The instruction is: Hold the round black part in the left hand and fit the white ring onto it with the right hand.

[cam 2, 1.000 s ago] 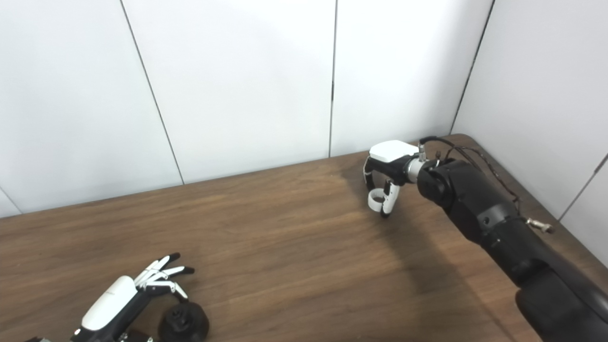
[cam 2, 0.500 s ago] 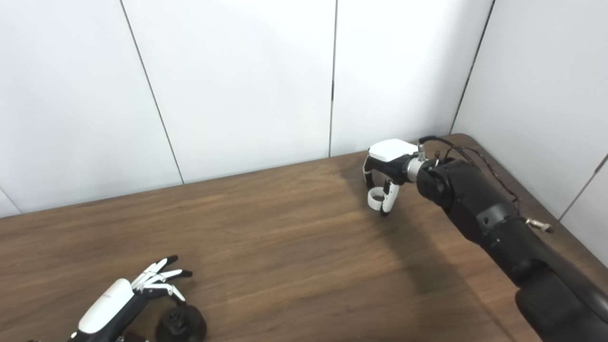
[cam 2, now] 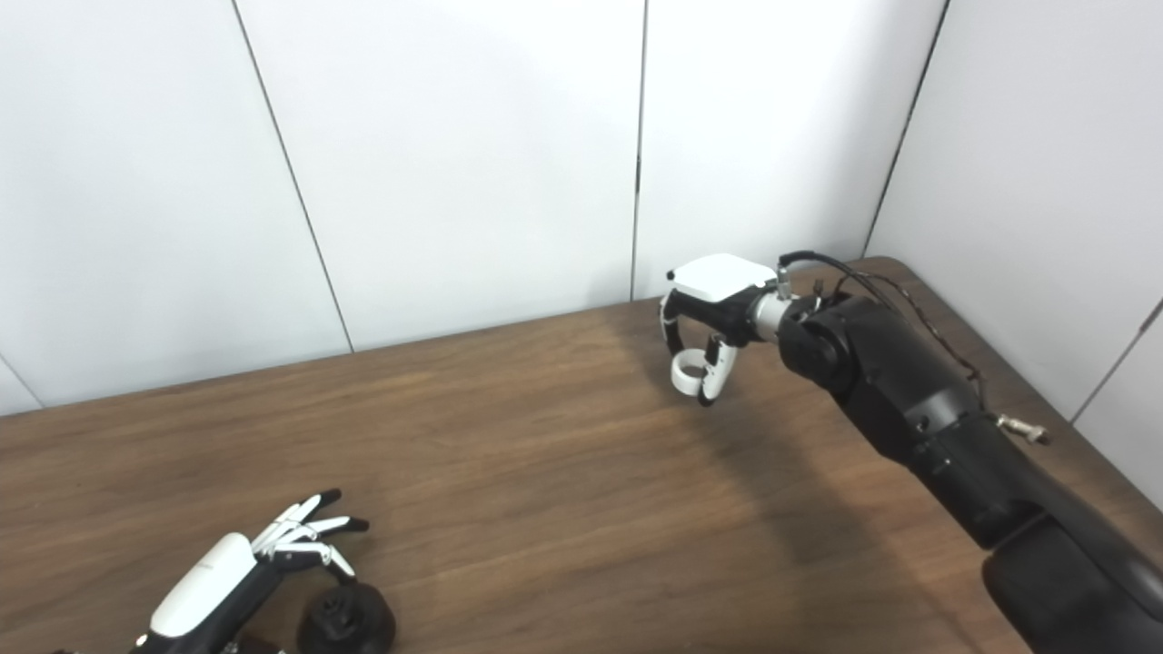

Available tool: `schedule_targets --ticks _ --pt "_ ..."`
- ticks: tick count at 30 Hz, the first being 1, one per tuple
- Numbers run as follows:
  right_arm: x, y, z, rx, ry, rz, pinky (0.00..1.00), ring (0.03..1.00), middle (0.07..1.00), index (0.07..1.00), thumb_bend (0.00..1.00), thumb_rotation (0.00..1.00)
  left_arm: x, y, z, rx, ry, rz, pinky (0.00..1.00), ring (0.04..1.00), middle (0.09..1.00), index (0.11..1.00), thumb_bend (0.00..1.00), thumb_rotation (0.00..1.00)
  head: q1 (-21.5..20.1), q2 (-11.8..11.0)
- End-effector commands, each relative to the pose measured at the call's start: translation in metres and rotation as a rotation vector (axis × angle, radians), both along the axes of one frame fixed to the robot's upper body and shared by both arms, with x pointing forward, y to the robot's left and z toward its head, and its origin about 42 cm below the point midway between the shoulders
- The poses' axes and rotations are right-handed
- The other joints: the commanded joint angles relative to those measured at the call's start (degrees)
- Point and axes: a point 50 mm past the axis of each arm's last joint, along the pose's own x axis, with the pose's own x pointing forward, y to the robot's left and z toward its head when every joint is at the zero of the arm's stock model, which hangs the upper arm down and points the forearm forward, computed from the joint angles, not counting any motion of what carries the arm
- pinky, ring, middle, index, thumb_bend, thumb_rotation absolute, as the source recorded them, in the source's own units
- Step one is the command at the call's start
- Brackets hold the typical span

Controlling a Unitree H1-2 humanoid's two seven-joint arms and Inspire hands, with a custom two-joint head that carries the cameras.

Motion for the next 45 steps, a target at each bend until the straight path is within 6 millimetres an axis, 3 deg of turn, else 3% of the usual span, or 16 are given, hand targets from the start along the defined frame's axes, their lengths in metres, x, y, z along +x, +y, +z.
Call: schedule_targets --ticks 1,14,24,34,37,45 --pt "0.006 0.009 0.039 0.021 -0.098 0.031 1.00 1.000 0.837 0.480 0.53 0.14 -0.005 0.011 -0.012 0.082 0.052 0.002 1.00 1.000 0.858 0.481 0.52 0.06 -0.05 0.30" --pt "-0.012 0.050 0.069 0.038 -0.159 0.192 1.00 1.000 0.856 0.480 0.53 0.14 -0.004 0.008 -0.016 0.091 0.065 0.008 1.00 1.000 0.858 0.481 0.52 0.05 2.16 0.61" --pt "-0.051 0.111 0.085 0.100 -0.227 0.483 1.00 1.000 0.859 0.481 0.53 0.14 -0.001 0.001 -0.017 0.090 0.065 0.005 1.00 1.000 0.859 0.481 0.52 0.06 5.68 1.24" --pt "-0.084 0.164 0.092 0.148 -0.235 0.726 1.00 1.000 0.850 0.479 0.53 0.14 0.000 -0.011 -0.016 0.083 0.063 -0.004 1.00 1.000 0.869 0.481 0.52 0.06 9.74 2.01" --pt "-0.093 0.178 0.092 0.154 -0.236 0.791 1.00 1.000 0.853 0.479 0.53 0.14 0.001 -0.018 -0.015 0.092 0.069 0.001 1.00 1.000 0.870 0.481 0.52 0.05 13.23 2.52" --pt "-0.107 0.197 0.085 0.171 -0.223 0.889 1.00 1.000 0.835 0.479 0.53 0.14 0.001 -0.034 -0.011 0.083 0.050 -0.001 1.00 1.000 0.864 0.480 0.52 0.05 17.48 3.25"
